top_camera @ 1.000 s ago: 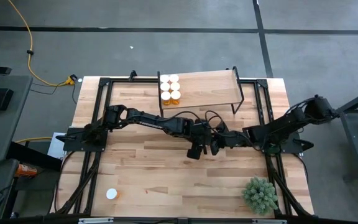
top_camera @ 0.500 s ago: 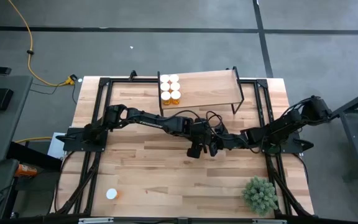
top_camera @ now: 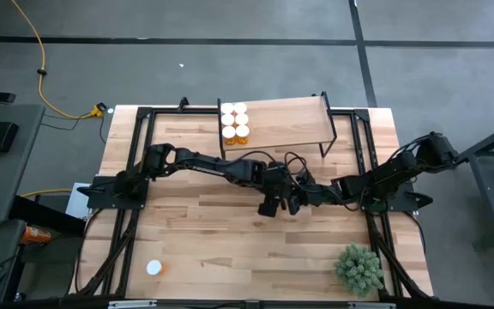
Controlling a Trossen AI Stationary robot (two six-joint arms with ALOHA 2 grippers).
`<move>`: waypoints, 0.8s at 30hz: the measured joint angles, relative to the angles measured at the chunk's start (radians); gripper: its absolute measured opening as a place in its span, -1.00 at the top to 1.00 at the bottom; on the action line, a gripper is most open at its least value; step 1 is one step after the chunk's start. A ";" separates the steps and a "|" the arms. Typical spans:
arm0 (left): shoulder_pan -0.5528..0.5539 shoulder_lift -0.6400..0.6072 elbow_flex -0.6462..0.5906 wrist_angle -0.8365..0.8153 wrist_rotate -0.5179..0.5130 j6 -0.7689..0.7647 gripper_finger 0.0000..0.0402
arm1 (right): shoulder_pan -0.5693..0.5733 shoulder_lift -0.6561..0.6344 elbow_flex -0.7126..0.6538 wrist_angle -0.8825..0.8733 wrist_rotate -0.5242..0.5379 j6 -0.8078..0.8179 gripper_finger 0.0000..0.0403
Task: Pick and place medicine bottles onto shelf by color
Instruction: Put the orange pill bottle on the shelf
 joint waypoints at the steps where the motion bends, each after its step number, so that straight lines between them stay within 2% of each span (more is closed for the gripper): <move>1: 0.002 -0.003 0.000 -0.005 -0.005 -0.001 -0.11 | -0.001 0.000 0.000 0.000 0.001 0.003 1.00; 8: 0.016 -0.019 0.003 0.007 -0.003 -0.076 -0.38 | -0.002 0.001 -0.001 0.001 0.002 0.019 1.00; 15: 0.015 -0.020 0.003 0.002 -0.004 -0.083 -0.68 | -0.002 0.001 -0.002 0.004 -0.001 0.017 1.00; 24: 0.016 -0.101 0.003 -0.127 0.000 -0.066 -0.77 | -0.001 0.003 -0.005 0.023 -0.003 0.000 1.00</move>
